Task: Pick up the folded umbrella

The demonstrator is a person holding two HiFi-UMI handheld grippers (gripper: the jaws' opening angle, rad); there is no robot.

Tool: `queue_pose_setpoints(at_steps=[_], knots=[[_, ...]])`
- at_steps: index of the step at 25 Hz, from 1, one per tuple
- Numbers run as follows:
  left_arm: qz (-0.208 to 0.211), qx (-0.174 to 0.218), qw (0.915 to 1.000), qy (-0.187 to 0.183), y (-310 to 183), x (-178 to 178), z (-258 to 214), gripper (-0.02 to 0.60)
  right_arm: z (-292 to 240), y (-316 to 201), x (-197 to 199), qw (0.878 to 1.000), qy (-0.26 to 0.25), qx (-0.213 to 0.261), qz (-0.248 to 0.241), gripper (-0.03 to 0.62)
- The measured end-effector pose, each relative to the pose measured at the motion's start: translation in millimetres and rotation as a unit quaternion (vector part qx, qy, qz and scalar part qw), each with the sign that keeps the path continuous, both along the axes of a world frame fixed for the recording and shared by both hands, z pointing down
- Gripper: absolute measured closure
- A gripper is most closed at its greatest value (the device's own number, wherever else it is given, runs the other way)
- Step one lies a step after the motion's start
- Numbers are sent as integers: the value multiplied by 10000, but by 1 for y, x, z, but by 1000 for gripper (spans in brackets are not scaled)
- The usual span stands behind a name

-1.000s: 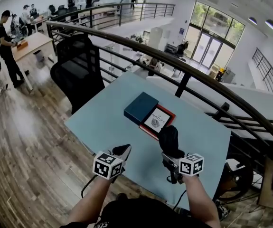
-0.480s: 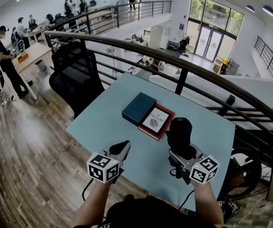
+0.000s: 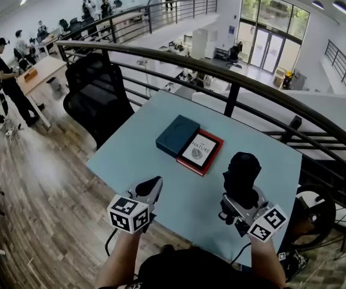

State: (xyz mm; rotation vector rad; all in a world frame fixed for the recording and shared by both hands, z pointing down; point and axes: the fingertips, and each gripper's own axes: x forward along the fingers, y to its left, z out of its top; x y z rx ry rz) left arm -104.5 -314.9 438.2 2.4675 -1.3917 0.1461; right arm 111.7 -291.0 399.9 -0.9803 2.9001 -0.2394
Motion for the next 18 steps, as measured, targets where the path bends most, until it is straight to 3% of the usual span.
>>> queue_pose_setpoints(at_steps=[9,18], knots=[[64,-67,10000,-13,-2,10,9,574,27,-5,-3,9994,58,-325,82,344],[145,72,9998,-75,-5,12,0,574,-29,-19,1,9992,-3,241,324,344]])
